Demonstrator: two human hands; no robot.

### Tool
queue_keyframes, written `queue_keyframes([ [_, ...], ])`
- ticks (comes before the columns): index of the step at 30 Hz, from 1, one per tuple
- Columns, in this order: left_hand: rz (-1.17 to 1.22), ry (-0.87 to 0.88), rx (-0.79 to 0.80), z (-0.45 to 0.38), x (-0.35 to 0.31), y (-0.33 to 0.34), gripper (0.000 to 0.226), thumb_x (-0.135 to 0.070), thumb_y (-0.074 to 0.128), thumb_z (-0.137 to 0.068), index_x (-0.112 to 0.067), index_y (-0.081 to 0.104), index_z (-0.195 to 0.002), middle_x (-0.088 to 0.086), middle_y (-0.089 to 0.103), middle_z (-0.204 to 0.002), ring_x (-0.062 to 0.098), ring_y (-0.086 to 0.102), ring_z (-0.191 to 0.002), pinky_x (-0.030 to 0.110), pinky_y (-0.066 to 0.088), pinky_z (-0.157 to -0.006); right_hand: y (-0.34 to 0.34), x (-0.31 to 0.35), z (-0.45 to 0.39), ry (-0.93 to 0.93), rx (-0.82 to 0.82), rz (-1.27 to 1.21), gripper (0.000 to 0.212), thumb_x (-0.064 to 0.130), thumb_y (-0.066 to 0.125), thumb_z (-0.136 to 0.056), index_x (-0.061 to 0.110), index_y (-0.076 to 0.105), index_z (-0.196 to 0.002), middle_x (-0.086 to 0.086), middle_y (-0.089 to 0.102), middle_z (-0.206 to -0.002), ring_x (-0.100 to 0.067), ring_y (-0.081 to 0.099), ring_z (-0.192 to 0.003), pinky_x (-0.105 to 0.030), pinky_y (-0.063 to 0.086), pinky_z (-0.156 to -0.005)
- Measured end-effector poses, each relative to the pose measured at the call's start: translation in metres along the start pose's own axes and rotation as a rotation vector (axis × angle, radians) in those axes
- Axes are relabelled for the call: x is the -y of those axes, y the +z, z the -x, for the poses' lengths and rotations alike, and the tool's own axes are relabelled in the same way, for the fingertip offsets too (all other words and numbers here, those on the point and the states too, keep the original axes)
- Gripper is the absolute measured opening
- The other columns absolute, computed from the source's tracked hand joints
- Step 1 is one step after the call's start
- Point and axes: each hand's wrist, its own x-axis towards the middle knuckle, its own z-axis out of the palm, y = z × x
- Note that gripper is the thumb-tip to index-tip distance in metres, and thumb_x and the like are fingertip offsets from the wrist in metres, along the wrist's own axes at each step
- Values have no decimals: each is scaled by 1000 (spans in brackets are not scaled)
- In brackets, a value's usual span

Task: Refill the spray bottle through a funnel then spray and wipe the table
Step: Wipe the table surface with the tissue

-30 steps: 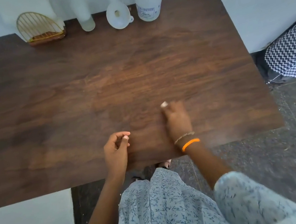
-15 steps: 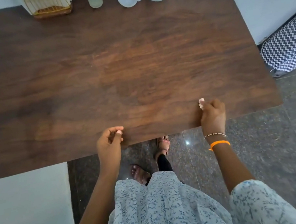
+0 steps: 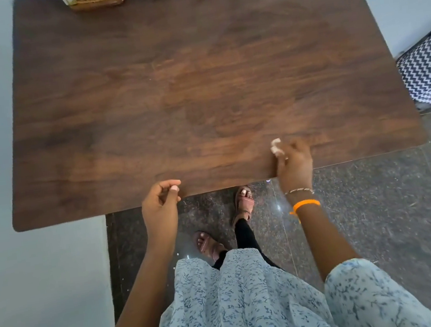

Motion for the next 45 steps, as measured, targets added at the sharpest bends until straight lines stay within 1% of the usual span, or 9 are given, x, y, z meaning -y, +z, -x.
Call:
queue_keyframes([
  [6, 37, -37, -95, 5, 9, -18, 25, -5, 56, -91, -27, 66, -83, -7, 62, -78, 4, 57, -67, 22, 47, -72, 50, 81, 29, -116, 303, -148, 22, 3, 52, -87, -1, 63, -105, -11, 60, -86, -19, 56, -78, -31, 43, -80],
  [11, 46, -11, -197, -2, 8, -31, 23, -7, 56, -91, -27, 65, -84, -10, 65, -79, -3, 56, -65, 16, 47, -70, 87, 128, 76, -642, 575, -152, 24, 19, 50, -87, 2, 68, -90, -12, 60, -88, -26, 56, -85, -25, 47, -70],
  [17, 53, -47, -220, -6, 20, -36, 25, -5, 56, -91, -28, 65, -86, -8, 66, -84, -2, 57, -64, 17, 48, -73, 94, 102, -48, -307, 150, -38, 13, -3, 59, -79, -5, 70, -85, -22, 58, -79, -37, 56, -73, -27, 32, -68],
  [20, 65, -65, -236, -12, 23, -37, 26, -5, 56, -91, -28, 66, -85, -8, 67, -85, 1, 58, -66, 24, 49, -76, 110, 123, -27, -371, 233, 14, 16, -1, 54, -84, 0, 67, -94, -19, 57, -88, -29, 50, -81, -29, 35, -73],
  [23, 84, -69, -284, -20, 16, -38, 27, -4, 56, -90, -28, 65, -84, -9, 66, -82, -2, 57, -65, 18, 49, -73, 123, 154, 27, -636, 478, -51, 18, 8, 53, -89, 5, 65, -102, -14, 58, -105, -27, 52, -92, -29, 43, -77],
  [27, 129, -54, -346, -32, 6, -41, 27, -3, 55, -91, -26, 66, -83, -9, 66, -82, -4, 56, -66, 13, 49, -68, 130, 177, 28, -1074, 695, -135, 9, 14, 71, -75, 5, 69, -77, -16, 63, -81, -29, 56, -75, -29, 45, -61],
  [31, 159, -80, -369, -42, 7, -40, 28, -3, 55, -91, -28, 65, -83, -9, 65, -81, -2, 54, -63, 18, 48, -70, 150, 195, -82, -682, 285, -135, 8, 0, 63, -76, 0, 71, -78, -21, 66, -76, -30, 64, -73, -27, 35, -67],
  [38, 146, -91, -378, -51, 8, -33, 26, -4, 56, -91, -27, 66, -86, -8, 67, -84, -2, 56, -64, 23, 49, -72, 178, 206, -150, -394, 247, 7, 33, -4, 43, -85, 2, 66, -109, -22, 55, -116, -35, 50, -108, -32, 37, -87],
  [45, 163, -77, -448, -53, 6, -39, 25, -2, 55, -91, -24, 65, -85, -9, 65, -84, -4, 55, -63, 13, 48, -68, 177, 226, -17, -1060, 575, -148, 15, 1, 67, -76, 3, 67, -91, -17, 61, -85, -31, 51, -81, -35, 49, -58],
])
